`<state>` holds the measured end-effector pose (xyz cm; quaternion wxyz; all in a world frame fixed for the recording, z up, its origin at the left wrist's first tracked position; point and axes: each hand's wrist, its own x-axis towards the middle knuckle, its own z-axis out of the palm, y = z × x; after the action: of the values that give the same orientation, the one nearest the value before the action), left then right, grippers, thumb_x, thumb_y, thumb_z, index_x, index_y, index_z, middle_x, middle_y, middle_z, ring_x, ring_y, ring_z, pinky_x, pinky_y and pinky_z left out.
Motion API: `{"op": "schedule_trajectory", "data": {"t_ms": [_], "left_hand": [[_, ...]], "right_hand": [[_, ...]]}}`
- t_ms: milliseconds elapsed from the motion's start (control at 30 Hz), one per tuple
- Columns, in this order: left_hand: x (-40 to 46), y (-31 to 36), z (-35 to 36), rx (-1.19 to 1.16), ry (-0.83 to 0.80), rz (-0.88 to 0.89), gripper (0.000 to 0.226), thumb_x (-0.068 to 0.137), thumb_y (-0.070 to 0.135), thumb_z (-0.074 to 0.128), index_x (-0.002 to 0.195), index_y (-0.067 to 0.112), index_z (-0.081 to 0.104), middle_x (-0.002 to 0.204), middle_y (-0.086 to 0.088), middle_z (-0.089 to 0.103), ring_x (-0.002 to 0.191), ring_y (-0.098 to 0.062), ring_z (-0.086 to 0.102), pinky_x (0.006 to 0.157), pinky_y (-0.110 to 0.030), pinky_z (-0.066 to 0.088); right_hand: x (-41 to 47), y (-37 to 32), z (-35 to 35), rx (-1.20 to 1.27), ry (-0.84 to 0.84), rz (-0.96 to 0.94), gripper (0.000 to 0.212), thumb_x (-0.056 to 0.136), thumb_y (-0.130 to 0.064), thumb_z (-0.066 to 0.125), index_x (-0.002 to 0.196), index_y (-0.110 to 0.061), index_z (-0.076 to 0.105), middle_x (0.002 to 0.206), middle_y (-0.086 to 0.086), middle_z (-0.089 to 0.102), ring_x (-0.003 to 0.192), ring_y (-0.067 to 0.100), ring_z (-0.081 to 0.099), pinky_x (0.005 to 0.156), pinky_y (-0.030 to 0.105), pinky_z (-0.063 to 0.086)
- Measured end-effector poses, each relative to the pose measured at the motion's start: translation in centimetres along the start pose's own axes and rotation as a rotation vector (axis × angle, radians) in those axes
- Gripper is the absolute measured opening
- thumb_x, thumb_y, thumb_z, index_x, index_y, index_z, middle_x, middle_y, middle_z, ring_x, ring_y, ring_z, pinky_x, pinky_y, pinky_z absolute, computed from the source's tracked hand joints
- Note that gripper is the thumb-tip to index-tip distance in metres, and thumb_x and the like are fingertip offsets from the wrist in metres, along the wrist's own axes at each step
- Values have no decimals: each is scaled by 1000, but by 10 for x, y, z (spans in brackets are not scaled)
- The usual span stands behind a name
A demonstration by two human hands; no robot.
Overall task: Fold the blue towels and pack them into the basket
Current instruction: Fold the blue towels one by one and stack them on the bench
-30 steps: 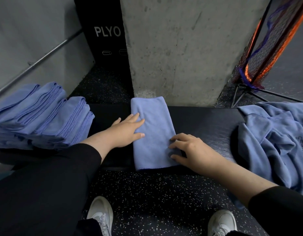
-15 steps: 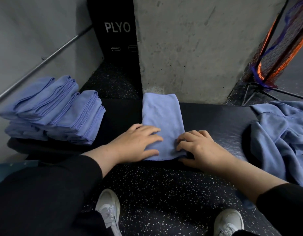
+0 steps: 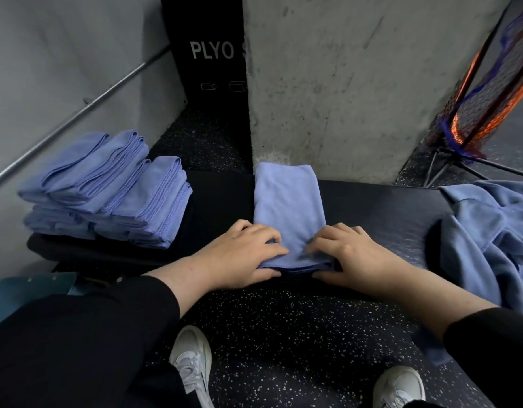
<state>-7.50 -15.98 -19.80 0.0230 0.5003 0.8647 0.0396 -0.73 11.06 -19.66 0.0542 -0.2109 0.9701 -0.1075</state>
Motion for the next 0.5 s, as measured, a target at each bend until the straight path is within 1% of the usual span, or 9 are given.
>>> {"op": "schedule_trajectory", "data": {"t_ms": [67, 100, 200, 267, 300, 367, 400, 433, 500], "left_hand": [[0, -2, -1, -13, -15, 3, 54, 95, 66, 46, 139, 35, 50, 135, 11, 43, 129, -8, 39, 115, -38, 24], [0, -2, -2, -20, -28, 1, 59, 93, 69, 45, 141, 35, 49, 137, 11, 42, 131, -7, 36, 116, -37, 22], [0, -1, -4, -39, -61, -5, 72, 87, 78, 44, 144, 34, 47, 139, 12, 40, 135, -6, 31, 119, -36, 19], [0, 0, -5, -38, -49, 5, 77, 85, 82, 41, 143, 33, 48, 139, 11, 42, 135, -7, 32, 119, -37, 19], [1, 1, -5, -34, -40, 11, 78, 84, 83, 39, 142, 32, 50, 138, 10, 43, 135, -7, 34, 118, -37, 20], [2, 4, -6, -16, -23, 17, 80, 82, 86, 37, 139, 31, 52, 135, 12, 46, 132, -6, 38, 117, -36, 23], [3, 5, -6, -3, -16, 14, 79, 82, 85, 38, 137, 31, 52, 134, 13, 47, 130, -5, 39, 116, -35, 25], [4, 7, -6, 0, -3, 4, 74, 83, 82, 40, 135, 31, 53, 131, 15, 48, 127, -4, 41, 114, -34, 27], [8, 8, -4, -65, 43, -60, 52, 89, 67, 46, 122, 29, 59, 120, 15, 53, 115, -6, 48, 108, -35, 35]], "right_hand": [[-3, 3, 1, -16, -8, -31, 47, 81, -65, 54, 121, -41, 58, 123, -22, 47, 109, 7, 42, 91, 33, 33], [-4, 4, 2, -20, 28, -40, 41, 83, -61, 55, 118, -40, 61, 123, -21, 50, 109, 8, 45, 90, 33, 35], [-5, 1, 6, -105, 189, -97, 24, 85, -44, 55, 101, -33, 69, 113, -17, 60, 101, 13, 56, 83, 36, 43], [-2, -5, 12, -170, 231, -94, 20, 81, -37, 55, 91, -27, 69, 104, -14, 63, 93, 14, 58, 78, 37, 44], [1, -8, 14, -170, 238, -53, 20, 80, -37, 53, 87, -25, 67, 98, -13, 64, 90, 15, 58, 77, 37, 43], [6, -15, 12, -70, 247, 83, 23, 79, -38, 49, 86, -23, 65, 88, -11, 63, 84, 17, 58, 78, 36, 41], [8, -18, 8, 16, 266, 154, 21, 82, -38, 51, 87, -22, 64, 83, -11, 63, 81, 16, 58, 77, 35, 40], [9, -18, 3, 112, 280, 220, 16, 84, -35, 56, 87, -22, 64, 80, -11, 62, 78, 16, 58, 75, 32, 40], [10, -16, -6, 277, 295, 304, 6, 85, -30, 62, 87, -24, 62, 74, -11, 63, 71, 13, 58, 66, 28, 41]]}}
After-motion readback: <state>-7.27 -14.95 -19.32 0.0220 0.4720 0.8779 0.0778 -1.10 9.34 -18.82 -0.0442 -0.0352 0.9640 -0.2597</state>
